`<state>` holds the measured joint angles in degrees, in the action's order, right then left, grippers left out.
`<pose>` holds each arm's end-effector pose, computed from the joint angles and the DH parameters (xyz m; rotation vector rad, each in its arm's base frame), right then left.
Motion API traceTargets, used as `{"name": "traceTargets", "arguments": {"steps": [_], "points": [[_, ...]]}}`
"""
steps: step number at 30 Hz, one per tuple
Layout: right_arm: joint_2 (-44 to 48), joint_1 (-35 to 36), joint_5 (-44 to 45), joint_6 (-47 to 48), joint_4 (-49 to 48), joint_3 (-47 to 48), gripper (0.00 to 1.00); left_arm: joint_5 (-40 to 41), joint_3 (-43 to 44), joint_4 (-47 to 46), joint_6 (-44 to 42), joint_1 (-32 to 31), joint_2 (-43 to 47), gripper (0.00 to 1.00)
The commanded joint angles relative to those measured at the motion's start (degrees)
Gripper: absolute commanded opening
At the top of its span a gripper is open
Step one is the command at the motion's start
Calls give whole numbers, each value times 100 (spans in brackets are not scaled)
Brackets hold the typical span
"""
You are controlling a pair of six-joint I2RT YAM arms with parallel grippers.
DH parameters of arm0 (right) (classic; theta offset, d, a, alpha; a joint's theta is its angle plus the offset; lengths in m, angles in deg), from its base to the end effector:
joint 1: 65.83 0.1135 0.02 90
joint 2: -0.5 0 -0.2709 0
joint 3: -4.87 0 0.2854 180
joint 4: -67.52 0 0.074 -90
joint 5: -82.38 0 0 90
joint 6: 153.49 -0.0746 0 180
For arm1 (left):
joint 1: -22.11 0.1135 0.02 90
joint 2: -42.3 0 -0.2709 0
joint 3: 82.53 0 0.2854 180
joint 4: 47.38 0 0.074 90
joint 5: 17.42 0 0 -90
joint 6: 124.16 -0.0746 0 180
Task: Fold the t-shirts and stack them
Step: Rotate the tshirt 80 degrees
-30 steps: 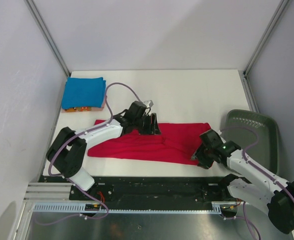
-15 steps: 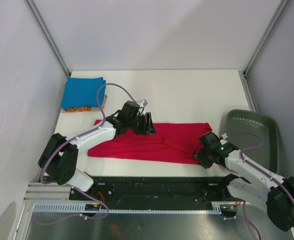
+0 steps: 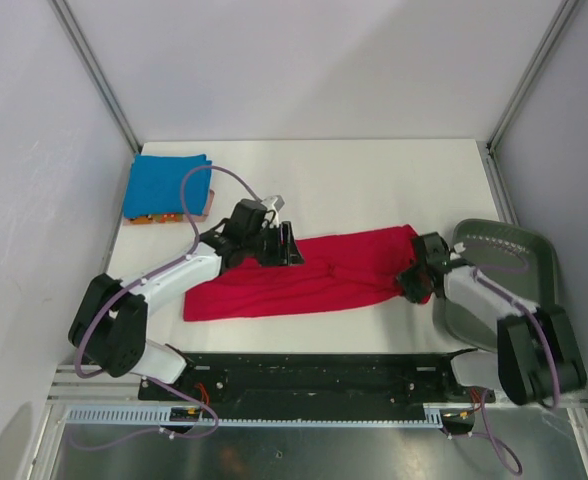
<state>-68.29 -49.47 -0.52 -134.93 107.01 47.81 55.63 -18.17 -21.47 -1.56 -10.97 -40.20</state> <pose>0.2335 0.0589 0.1071 1.2961 2.4055 0.2920 0.2901 -0.2149 0.1922 0.1669 2.4777 -0.8801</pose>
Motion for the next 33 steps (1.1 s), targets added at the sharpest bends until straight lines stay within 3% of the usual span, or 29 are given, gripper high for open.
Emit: {"name": "traceTargets", "arguments": {"steps": [1,5,8,14,17,19,26,33], "points": [[-1385,-536,267,912,-971,1034,39,-188,77,108,-251,79,169,56],[-3054,-1053,-183,1708,-1370,2611,39,-225,127,220,-326,109,106,56],[-4467,-1313,-907,2439,-1308,4307,38,-231,159,327,-385,115,13,56],[-7304,-1278,-1067,3660,782,8899,39,-231,160,466,-453,111,-335,55],[-8146,-1233,-1173,3886,1506,10557,40,-206,172,517,-468,106,-503,53],[-8210,-1239,-1258,3928,1528,10752,42,-195,171,548,-466,93,-583,52],[-7620,-1232,-1251,4100,1157,10034,47,-45,141,569,-415,-222,-751,43],[-7379,-1322,-587,4133,1426,9916,47,379,40,593,-328,-632,-757,35]]}}
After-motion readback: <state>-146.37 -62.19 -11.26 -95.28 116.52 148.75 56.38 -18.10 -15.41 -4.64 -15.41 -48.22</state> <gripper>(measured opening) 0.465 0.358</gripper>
